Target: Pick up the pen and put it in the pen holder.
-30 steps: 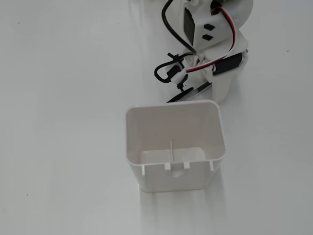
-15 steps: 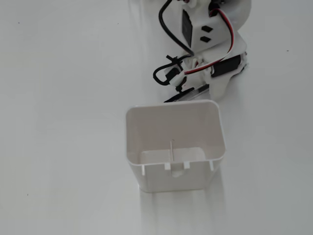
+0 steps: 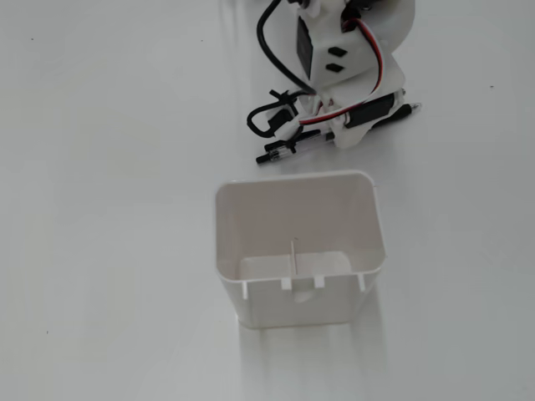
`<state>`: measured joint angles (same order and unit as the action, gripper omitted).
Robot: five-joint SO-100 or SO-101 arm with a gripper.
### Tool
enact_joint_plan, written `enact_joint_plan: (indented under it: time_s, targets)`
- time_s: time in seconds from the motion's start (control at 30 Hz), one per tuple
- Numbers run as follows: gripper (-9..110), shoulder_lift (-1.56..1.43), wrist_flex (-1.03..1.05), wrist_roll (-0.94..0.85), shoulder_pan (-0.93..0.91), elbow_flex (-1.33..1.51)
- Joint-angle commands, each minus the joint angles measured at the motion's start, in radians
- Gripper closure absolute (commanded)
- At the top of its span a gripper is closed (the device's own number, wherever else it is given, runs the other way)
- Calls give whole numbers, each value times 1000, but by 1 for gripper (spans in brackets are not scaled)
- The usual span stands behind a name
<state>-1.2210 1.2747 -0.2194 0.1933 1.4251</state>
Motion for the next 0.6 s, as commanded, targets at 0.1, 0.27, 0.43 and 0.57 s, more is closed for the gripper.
enact_joint_plan:
  time_s: [0.1,0.27,0.43,0.57]
  targets:
    - [102,-371,98,-44,-58,-12]
    - [102,-589,130,-140,-140,-12]
    - [102,-703,114,-310,-247,-14]
    - [102,-712,66,-446,-308,-109]
